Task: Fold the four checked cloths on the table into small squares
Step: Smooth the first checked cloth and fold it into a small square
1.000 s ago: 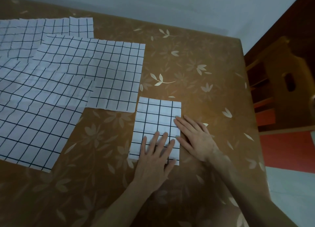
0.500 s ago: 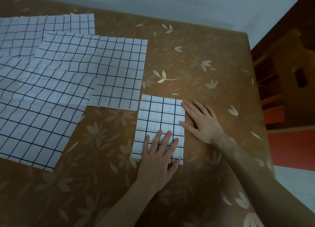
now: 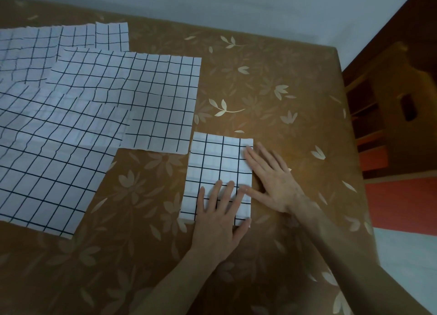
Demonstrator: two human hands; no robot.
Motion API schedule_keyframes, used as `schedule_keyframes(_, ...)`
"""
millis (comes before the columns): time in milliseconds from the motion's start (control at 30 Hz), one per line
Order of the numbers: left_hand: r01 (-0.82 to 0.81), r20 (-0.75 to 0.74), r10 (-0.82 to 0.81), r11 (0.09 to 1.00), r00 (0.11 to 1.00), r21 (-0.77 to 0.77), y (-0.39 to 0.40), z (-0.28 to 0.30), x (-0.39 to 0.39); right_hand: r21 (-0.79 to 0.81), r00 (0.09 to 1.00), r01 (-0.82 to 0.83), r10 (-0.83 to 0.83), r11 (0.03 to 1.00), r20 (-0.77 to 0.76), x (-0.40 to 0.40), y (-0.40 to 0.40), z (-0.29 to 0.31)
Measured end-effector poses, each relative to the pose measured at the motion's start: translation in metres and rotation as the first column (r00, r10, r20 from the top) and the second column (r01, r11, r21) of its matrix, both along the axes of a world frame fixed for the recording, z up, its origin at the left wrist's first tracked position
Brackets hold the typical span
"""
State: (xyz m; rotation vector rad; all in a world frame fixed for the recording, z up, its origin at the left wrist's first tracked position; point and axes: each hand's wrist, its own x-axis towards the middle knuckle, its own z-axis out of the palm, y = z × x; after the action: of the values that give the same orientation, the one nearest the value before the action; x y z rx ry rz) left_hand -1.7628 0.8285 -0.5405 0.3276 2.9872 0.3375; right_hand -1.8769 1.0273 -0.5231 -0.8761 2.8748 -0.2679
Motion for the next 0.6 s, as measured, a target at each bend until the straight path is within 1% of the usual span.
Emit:
schedule_keyframes(167,-0.001,-0.010,0.001,1.000,1.000,0.007,-0.001,-0.001,0.001,0.031,0.996,0.064,-0.065,0.997,0.065,0.000,-0.002,-0.006)
schedule_keyframes(233,0.001,-0.005,-0.001,1.000,1.000,0.012,0.000,0.000,0.000,0.031,0.995,0.087,-0.088,0.996,0.043,0.000,-0.004,-0.005)
schedule_keyframes(333,-0.004,-0.010,0.004,1.000,1.000,0.019,0.001,0.000,0.001,0.011,0.987,0.163,-0.163,0.987,-0.013,-0.009,-0.010,0.000)
schedule_keyframes(433,-0.025,-0.021,0.026,0.999,0.999,0.027,0.002,0.001,0.001,0.006,0.977,0.211,-0.211,0.977,-0.008,-0.026,-0.020,0.008)
schedule_keyframes(533,-0.035,-0.017,0.036,0.998,0.999,0.043,0.002,0.004,0.001,-0.013,0.950,0.312,-0.312,0.950,0.032,-0.038,-0.031,0.018)
schedule_keyframes(600,-0.046,-0.011,0.047,0.996,0.999,0.075,0.003,0.008,0.001,-0.093,0.902,0.429,-0.420,0.899,0.098,-0.037,-0.039,0.025)
